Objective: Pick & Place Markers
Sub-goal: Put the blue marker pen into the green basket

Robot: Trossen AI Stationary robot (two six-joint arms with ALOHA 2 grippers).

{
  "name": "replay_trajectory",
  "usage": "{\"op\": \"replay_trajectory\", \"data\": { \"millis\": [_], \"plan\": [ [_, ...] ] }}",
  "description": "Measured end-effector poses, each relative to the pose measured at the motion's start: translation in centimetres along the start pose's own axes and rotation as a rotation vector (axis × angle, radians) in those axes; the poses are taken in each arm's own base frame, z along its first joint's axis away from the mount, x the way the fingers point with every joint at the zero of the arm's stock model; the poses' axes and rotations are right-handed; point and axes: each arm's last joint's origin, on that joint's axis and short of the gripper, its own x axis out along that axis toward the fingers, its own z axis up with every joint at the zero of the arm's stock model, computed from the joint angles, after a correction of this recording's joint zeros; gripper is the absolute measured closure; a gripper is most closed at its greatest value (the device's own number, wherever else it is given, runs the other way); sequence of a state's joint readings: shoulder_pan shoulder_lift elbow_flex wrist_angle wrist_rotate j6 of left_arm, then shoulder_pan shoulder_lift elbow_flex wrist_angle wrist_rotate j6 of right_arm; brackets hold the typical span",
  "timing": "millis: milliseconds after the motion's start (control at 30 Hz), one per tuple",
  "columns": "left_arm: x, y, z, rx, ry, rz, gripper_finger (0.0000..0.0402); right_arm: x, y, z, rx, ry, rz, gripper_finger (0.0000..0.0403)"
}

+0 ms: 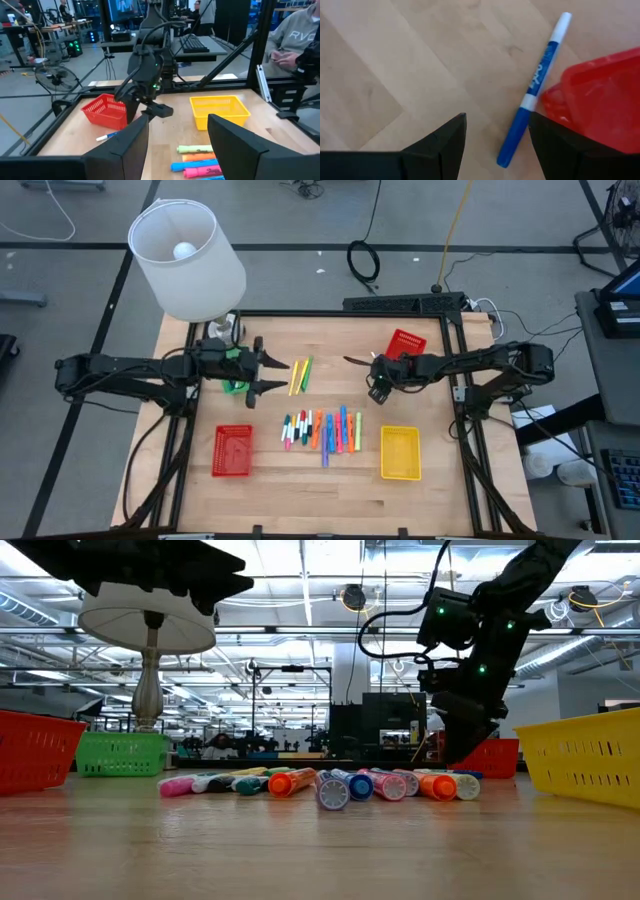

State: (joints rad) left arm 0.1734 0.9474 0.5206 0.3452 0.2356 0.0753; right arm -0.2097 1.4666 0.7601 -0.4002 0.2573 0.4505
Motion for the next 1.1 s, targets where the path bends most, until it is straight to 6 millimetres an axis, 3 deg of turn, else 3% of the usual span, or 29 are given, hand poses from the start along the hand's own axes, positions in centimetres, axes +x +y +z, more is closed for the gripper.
{"op": "replay_trajectory", "data": {
  "millis": [400,733,1100],
  "plan": [
    [0.0,0.1,0.0,-0.032,0.001,0.019,0.0190,0.1,-0.6,-0.1,-0.017,0.030,-0.021,0.0197],
    [0.0,0.1,0.0,-0.040,0.000,0.019,0.0190,0.8,-0.7,-1.4,-0.016,0.082,0.035,0.0197],
    [0.0,0.1,0.0,-0.039,-0.004,0.019,0.0190,1.2,-1.4,0.0,0.004,-0.035,0.063,0.0197]
  ]
}}
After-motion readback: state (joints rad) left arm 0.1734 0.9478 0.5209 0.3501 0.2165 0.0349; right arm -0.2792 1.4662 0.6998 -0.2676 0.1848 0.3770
